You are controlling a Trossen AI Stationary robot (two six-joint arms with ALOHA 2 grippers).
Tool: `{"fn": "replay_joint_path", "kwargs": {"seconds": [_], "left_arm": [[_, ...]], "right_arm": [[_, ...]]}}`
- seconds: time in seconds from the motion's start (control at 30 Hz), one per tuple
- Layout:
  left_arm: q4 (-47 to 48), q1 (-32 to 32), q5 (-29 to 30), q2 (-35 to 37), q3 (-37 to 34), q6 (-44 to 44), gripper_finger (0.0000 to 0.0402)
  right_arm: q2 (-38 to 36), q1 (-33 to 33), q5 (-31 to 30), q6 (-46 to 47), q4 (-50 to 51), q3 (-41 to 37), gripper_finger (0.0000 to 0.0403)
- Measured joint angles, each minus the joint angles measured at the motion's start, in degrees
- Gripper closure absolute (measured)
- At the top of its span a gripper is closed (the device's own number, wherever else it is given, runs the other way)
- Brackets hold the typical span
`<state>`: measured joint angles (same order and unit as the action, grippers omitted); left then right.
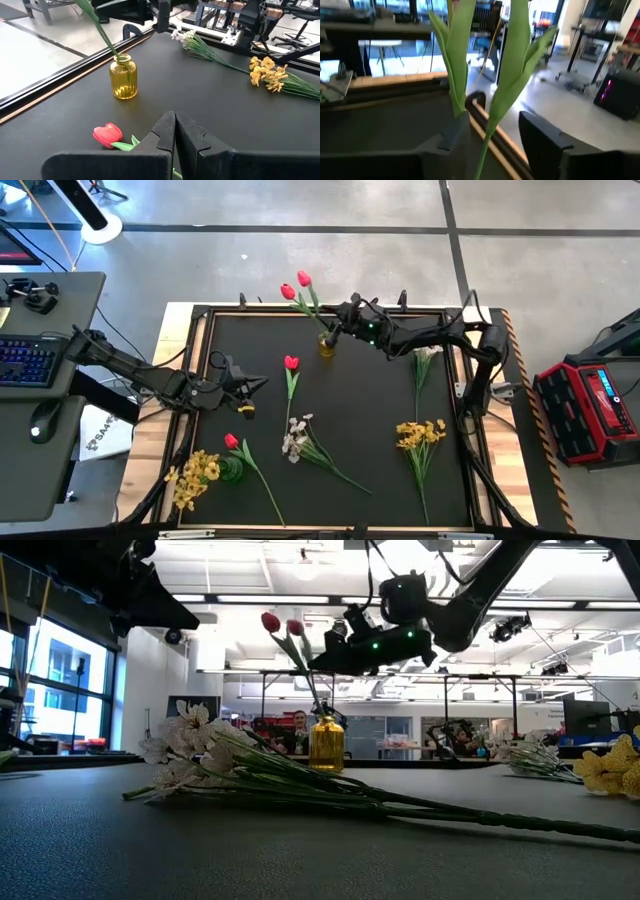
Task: Sort flowers into vase by color
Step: Put the red flower into the yellow vase, then put the white flowers into the green vase
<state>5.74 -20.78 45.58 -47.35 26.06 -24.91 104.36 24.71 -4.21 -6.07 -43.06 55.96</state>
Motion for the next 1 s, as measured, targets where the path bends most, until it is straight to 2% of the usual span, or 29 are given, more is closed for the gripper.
{"fn": "replay_joint_path", "kwargs": {"seconds": [0.17, 0.53, 0.77, 1.0], "left_arm": [[0.0, 0.0, 0.0, 0.0, 0.0, 0.0, 0.0401], [0.4, 0.0, 0.0, 0.0, 0.0, 0.0, 0.0402], [0.4, 0.0, 0.0, 0.0, 0.0, 0.0, 0.0401], [0.5, 0.0, 0.0, 0.0, 0.0, 0.0, 0.0401]], "right_arm": [[-6.1, -0.8, -1.1, 1.2, 11.6, 0.0, 0.0215], [-19.3, -8.6, -13.9, 2.0, 40.3, 0.0, 0.0226], [-21.7, -14.9, -17.0, 11.1, 52.0, 0.0, 0.0245], [-21.7, -22.5, -26.0, 20.6, 63.6, 0.0, 0.0261]]}}
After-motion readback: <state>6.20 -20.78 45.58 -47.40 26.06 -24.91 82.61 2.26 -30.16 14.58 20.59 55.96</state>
